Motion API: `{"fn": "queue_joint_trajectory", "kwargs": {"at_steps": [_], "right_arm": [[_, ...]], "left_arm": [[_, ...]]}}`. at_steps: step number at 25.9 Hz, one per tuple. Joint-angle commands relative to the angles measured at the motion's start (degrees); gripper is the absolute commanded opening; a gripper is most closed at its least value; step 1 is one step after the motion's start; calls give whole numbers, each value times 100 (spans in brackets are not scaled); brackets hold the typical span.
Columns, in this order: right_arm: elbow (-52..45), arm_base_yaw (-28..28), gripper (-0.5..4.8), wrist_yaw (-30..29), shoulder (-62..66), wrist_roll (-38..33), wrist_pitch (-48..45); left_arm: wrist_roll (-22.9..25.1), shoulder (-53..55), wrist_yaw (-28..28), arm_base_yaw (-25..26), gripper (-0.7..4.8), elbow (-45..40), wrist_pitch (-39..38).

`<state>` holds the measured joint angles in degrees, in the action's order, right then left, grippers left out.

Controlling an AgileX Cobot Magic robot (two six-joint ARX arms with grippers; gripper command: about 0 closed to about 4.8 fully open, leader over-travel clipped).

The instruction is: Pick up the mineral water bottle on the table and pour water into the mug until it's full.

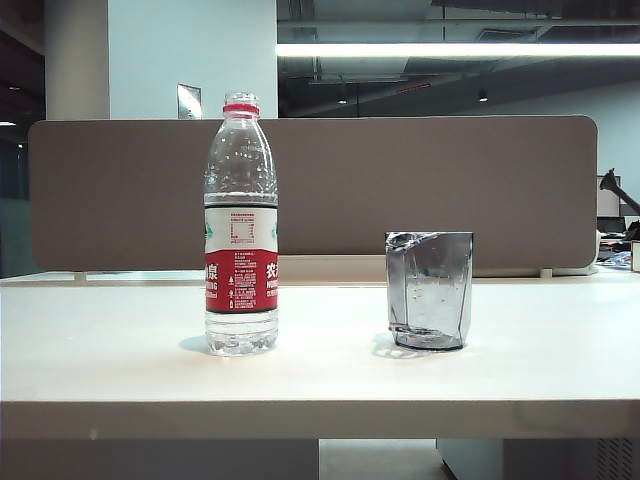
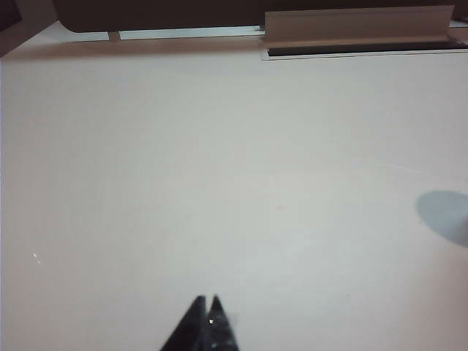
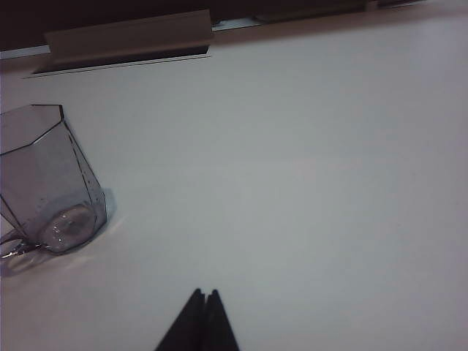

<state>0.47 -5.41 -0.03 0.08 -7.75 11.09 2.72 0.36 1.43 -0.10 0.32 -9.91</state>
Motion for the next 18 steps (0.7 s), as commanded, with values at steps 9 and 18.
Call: {"fn": "queue_joint_trajectory", "kwargs": {"at_steps": [9, 18], "right_arm": [[-44, 0, -4, -76, -7, -48, -63], [846, -2, -5, -1202, -4, -564, -17]], "left_arm": [[-37, 33, 4, -2, -3, 42, -74], [-37, 3027, -15, -1862, -2, 1742, -313]]}}
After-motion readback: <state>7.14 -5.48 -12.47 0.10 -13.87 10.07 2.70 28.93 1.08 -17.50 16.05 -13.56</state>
